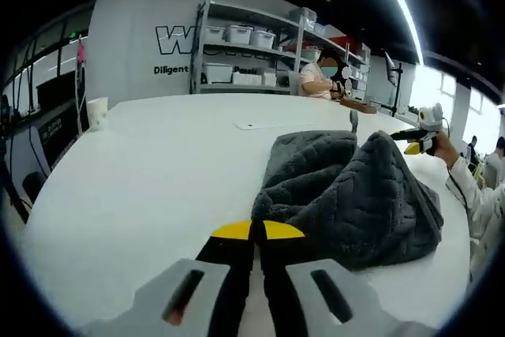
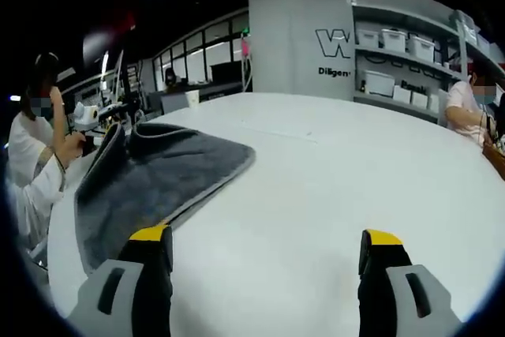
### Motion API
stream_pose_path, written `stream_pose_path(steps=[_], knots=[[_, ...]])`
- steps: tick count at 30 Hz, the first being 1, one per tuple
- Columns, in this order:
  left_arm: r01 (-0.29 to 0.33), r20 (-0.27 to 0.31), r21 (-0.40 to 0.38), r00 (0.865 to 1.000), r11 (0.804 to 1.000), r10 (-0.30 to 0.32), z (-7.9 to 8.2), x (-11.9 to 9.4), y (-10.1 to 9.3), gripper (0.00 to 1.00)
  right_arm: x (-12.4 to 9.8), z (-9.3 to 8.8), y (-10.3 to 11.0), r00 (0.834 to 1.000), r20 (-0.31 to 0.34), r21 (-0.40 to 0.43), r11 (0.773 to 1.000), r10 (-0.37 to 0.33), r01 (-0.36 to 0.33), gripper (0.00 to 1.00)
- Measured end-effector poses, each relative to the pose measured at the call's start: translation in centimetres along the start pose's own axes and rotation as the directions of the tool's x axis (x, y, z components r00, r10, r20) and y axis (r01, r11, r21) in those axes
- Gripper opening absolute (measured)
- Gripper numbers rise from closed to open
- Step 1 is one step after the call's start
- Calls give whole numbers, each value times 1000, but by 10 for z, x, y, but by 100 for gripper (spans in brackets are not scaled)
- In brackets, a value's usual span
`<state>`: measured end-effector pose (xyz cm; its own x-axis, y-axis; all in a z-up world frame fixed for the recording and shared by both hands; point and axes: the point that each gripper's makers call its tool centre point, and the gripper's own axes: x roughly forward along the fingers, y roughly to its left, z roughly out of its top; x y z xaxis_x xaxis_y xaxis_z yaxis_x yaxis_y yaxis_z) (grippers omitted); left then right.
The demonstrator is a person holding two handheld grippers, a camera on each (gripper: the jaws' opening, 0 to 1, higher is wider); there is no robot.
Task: Open the folded towel by lifting each exposed corner and separating the folded layers until the towel lies flat within the target outline without major curled edges
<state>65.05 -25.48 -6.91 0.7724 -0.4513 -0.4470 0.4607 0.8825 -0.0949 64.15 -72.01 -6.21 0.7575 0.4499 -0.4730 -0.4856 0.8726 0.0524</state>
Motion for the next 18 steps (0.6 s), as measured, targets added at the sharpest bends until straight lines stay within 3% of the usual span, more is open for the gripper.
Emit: stream_pose_path(steps=[12, 13, 16, 18], knots=[[-44, -31, -14, 999, 999, 43, -9, -6, 8, 0, -1, 0, 1, 1000, -2, -2, 1000, 4, -4, 99], [-54, -36, -8, 998, 998, 54, -10, -7, 10, 0, 0, 0, 1, 1000, -3, -2, 1000, 4, -4, 99], [-163, -80, 46, 983, 985, 167, -16, -17, 31, 0, -1, 0, 1, 1000, -3, -3, 1000, 5, -5, 99], [-127, -48, 1, 991, 992, 127, -14, -19, 25, 0, -1, 1, 1, 1000, -4, -3, 1000, 6, -6, 99]])
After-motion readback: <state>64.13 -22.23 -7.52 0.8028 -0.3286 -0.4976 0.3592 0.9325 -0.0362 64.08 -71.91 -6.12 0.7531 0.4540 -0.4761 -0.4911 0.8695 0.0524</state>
